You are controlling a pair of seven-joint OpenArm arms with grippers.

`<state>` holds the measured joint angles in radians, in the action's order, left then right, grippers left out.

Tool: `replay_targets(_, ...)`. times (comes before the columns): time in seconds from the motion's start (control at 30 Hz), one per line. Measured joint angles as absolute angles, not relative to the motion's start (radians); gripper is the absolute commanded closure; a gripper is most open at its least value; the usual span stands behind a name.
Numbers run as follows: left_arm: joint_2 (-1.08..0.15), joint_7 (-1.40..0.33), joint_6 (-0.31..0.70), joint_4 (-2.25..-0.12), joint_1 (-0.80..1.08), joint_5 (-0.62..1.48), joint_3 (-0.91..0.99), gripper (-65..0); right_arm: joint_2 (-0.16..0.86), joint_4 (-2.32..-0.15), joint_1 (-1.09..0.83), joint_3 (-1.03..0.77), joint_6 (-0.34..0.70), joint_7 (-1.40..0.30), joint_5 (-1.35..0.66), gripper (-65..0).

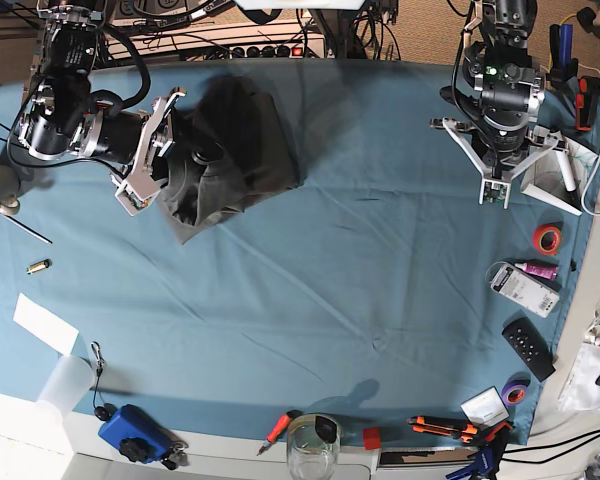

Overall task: Fold the T-shirt properly
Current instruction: 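Grasp the loose end with the right gripper and fold it over the stack, then press and smooth the folded shirt with the right gripper, then release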

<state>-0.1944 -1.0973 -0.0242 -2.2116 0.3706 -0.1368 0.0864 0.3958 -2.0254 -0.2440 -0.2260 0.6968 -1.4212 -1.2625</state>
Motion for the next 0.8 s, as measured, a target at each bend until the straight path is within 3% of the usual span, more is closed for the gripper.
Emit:
replay_targets(0.1, -0.194, -1.097, -0.024, -2.212, 0.371, -0.136, 0.086, 0.0, 0.395, -2.027, -0.237, -0.226, 0.697, -1.42, -1.388, -15.6)
replay_targets(0.43, -0.194, -1.097, -0.024, -2.212, 0.371, -0.137, 0.086, 0.0, 0.395, -2.028, -0.191, -0.226, 0.697, -1.421, -1.406, -15.5)
replay_targets(0.6, -0.194, -1.097, -0.024, -2.212, 0.371, -0.136, 0.086, 0.0, 0.395, -2.028, -0.165, -0.235, 0.697, -1.418, -1.17, -15.5)
replay_targets(0.7, -0.194, -1.097, -0.024, -2.212, 0.371, -0.102, 0.086, 0.0, 0.395, -2.027, -0.164, -0.262, 0.697, -1.306, -1.016, -14.7)
replay_targets(0.8, -0.194, -1.093, -0.023, -2.212, 0.371, -0.068, 0.086, 0.0, 0.395, -2.027, -0.162, -0.266, 0.697, -1.278, -0.925, -5.0)
